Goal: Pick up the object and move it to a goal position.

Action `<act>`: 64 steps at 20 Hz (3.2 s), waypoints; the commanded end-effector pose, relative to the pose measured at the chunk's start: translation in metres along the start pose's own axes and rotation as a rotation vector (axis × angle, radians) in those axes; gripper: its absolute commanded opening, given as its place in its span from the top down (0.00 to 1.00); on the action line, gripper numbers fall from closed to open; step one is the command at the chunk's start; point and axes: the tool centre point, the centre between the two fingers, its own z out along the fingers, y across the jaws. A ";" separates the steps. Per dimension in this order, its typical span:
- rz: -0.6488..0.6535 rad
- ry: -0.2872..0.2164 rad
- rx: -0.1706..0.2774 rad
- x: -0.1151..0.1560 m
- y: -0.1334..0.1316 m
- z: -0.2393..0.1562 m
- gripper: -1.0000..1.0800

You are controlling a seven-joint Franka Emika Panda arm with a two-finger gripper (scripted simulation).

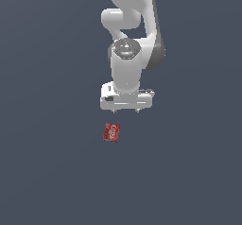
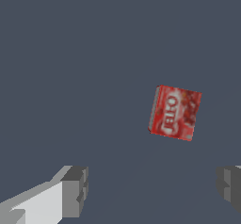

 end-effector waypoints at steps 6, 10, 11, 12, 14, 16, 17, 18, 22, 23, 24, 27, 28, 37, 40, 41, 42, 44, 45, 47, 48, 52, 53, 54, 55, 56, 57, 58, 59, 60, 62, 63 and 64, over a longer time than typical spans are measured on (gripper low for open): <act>0.005 0.011 0.014 0.003 -0.008 -0.006 0.04; 0.010 0.026 0.034 0.006 -0.020 -0.014 0.04; 0.011 0.028 0.036 0.006 -0.021 -0.015 0.04; 0.011 0.029 0.037 0.006 -0.022 -0.016 0.04; 0.010 0.028 0.036 0.006 -0.021 -0.015 0.04; 0.014 0.027 0.034 0.007 -0.019 -0.013 0.04; 0.017 0.028 0.034 0.007 -0.018 -0.011 0.04; 0.021 0.028 0.033 0.008 -0.016 -0.009 0.04; 0.047 0.029 0.027 0.013 -0.004 0.006 0.04; 0.056 0.030 0.025 0.015 0.000 0.011 0.04; 0.066 0.030 0.022 0.016 0.005 0.017 0.04; 0.099 0.032 0.013 0.021 0.021 0.037 0.04; 0.112 0.033 0.009 0.023 0.028 0.045 0.04; 0.189 0.036 -0.020 0.028 0.068 0.095 0.04; 0.198 0.037 -0.024 0.028 0.073 0.101 0.04; 0.199 0.037 -0.024 0.028 0.074 0.102 0.04; 0.199 0.037 -0.025 0.028 0.074 0.102 0.04; 0.197 0.035 -0.024 0.028 0.073 0.102 0.04; 0.197 0.035 -0.024 0.028 0.074 0.103 0.04; 0.197 0.035 -0.024 0.028 0.074 0.107 0.04; 0.197 0.035 -0.024 0.028 0.074 0.110 0.04; 0.198 0.036 -0.024 0.028 0.075 0.129 0.04; 0.198 0.036 -0.024 0.028 0.075 0.135 0.04; 0.199 0.036 -0.024 0.028 0.075 0.139 0.04; 0.199 0.036 -0.024 0.028 0.075 0.143 0.04; 0.199 0.037 -0.024 0.028 0.075 0.146 0.04; 0.199 0.037 -0.024 0.029 0.075 0.149 0.04; 0.199 0.037 -0.024 0.029 0.076 0.151 0.04; 0.199 0.037 -0.024 0.029 0.076 0.152 0.04; 0.199 0.037 -0.024 0.030 0.076 0.153 0.04; 0.199 0.037 -0.024 0.030 0.076 0.153 1.00; 0.199 0.037 -0.024 0.030 0.076 0.153 1.00; 0.199 0.037 -0.024 0.030 0.076 0.153 1.00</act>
